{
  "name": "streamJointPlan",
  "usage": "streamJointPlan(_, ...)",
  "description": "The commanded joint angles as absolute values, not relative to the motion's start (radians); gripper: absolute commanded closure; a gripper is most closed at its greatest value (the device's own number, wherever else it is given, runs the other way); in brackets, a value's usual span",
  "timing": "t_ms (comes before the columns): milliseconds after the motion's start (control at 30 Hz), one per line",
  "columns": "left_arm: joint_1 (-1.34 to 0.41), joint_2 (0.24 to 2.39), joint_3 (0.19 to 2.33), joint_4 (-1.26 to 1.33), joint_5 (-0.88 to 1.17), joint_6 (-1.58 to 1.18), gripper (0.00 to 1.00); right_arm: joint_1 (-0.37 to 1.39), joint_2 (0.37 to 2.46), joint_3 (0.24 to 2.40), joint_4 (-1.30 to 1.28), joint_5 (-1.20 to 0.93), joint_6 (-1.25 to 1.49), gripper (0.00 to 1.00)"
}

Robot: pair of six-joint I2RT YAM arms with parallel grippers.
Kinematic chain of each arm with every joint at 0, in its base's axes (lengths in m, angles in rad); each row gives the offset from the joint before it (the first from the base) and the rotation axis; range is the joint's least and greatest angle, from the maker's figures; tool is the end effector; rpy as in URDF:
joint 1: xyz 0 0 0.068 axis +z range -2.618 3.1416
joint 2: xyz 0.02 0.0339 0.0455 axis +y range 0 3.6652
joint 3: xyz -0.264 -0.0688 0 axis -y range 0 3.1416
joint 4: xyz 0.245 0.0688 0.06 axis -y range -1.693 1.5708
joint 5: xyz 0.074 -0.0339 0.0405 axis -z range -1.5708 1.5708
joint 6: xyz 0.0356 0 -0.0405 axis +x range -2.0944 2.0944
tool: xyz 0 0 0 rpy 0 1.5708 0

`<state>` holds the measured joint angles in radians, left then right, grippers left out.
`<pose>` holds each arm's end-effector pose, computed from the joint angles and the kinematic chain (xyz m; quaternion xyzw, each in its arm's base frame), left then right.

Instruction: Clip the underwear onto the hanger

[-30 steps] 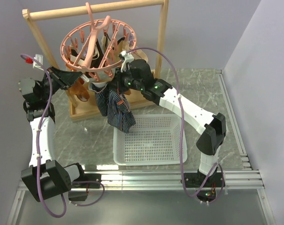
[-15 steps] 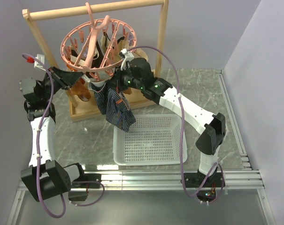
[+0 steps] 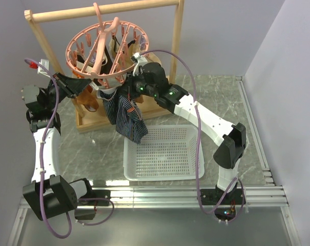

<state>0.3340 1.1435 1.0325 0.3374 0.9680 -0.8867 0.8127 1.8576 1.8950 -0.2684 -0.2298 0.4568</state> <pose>0.2482 0.0551 0.4074 -0.0176 0.6603 -0.4677 0.5872 0.2987 0.3273 0.4110 -0.2079 0.7538 0.4381 0.4434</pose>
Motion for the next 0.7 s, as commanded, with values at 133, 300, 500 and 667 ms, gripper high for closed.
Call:
streamJointPlan(133, 0.328, 1.146, 1.031, 0.396, 0.994, -0.911, 1.00, 0.796, 1.878, 1.913, -0.225, -0.235, 0.465, 1.00)
streamJointPlan(300, 0.330, 1.147, 1.031, 0.402, 0.993, -0.913, 1.00, 0.790, 1.873, 1.914, -0.222, -0.238, 0.477, 1.00)
streamJointPlan(500, 0.322, 1.143, 1.035, 0.359, 0.983, -0.865, 1.00, 0.792, 1.873, 1.953, -0.215, -0.258, 0.499, 1.00)
streamJointPlan(667, 0.314, 1.141, 1.040, 0.344, 0.974, -0.833, 1.00, 0.788, 1.864, 1.953, -0.213, -0.258, 0.517, 1.00)
